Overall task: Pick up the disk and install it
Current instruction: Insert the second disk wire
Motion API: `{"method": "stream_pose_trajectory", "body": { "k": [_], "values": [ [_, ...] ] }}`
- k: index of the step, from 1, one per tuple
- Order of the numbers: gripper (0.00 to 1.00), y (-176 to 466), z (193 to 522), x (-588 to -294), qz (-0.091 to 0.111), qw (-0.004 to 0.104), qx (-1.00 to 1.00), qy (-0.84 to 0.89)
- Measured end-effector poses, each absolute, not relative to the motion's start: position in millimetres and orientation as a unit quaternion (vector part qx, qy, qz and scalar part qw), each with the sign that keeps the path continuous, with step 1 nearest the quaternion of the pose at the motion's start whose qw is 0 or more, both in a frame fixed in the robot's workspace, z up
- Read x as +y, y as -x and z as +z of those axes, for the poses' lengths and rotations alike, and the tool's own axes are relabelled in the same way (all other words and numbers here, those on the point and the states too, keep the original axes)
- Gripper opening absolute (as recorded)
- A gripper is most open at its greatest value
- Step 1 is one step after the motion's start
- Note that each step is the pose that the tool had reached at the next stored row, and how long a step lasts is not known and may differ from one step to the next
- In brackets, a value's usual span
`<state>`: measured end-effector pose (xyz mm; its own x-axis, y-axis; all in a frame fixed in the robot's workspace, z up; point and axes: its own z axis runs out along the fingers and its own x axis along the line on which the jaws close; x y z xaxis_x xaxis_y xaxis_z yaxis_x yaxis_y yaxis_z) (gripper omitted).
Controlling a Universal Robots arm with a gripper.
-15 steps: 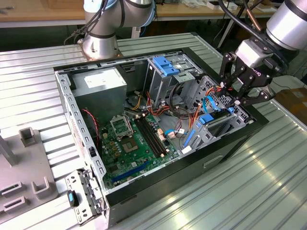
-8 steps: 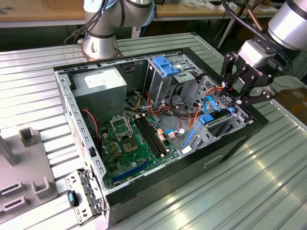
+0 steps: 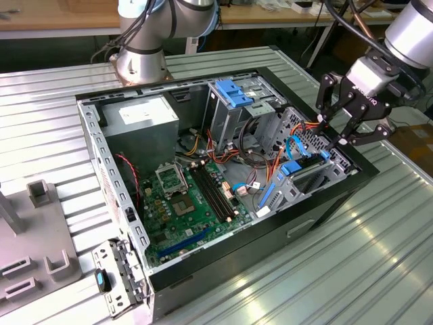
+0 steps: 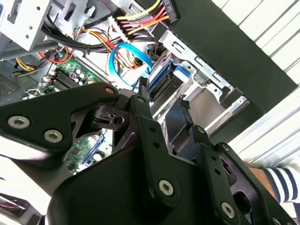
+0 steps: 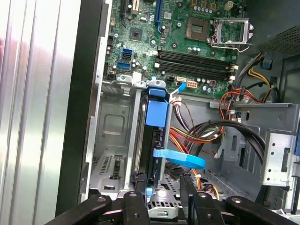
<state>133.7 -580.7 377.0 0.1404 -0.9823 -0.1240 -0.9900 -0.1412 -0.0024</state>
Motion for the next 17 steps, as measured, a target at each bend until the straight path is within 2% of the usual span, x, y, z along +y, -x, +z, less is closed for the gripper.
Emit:
{"method": "stream_pose_trajectory", "body": {
  "k": [17],
  "values": [
    [0.42, -157, 376, -572, 0.051, 0.036, 0.560, 0.826]
  ]
}}
